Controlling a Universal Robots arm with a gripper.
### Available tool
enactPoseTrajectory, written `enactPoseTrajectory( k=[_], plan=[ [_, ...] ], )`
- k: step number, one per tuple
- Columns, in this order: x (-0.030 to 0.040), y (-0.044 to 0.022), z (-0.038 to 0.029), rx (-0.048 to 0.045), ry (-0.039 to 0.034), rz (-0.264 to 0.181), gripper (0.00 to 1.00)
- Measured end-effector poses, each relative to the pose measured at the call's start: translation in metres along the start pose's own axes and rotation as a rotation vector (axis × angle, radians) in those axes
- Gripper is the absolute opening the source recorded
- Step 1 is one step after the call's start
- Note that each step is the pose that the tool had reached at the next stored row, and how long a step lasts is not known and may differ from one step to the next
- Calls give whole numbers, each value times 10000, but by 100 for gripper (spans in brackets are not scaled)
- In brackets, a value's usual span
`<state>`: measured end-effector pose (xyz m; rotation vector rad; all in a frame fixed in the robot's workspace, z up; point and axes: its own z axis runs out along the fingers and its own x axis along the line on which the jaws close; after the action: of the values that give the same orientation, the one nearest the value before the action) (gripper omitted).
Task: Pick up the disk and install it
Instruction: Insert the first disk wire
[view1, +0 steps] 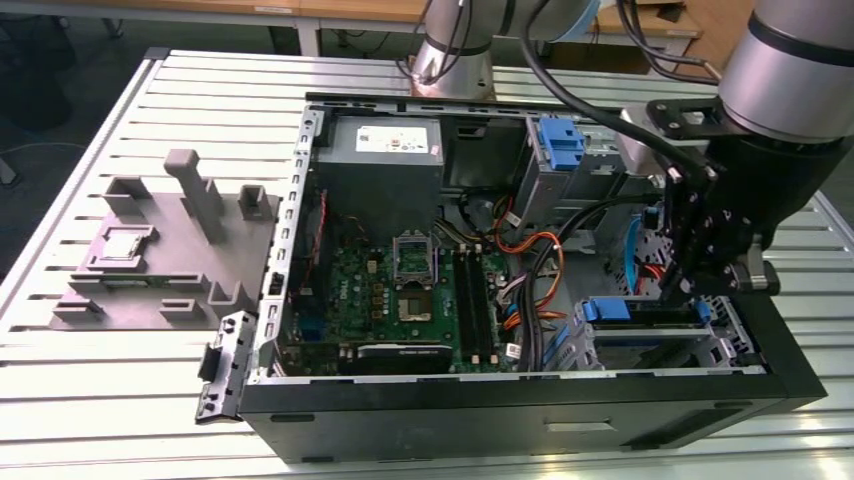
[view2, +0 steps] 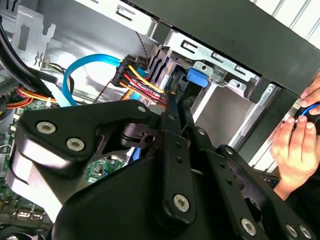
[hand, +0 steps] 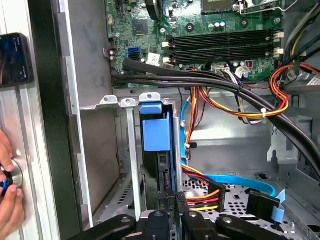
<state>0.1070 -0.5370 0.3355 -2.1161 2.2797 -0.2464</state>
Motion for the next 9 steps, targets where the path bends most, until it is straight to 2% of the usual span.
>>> enactPoseTrajectory(
  k=[9],
  plan=[
    [14,2,22,1,-1,0,17]
  ],
)
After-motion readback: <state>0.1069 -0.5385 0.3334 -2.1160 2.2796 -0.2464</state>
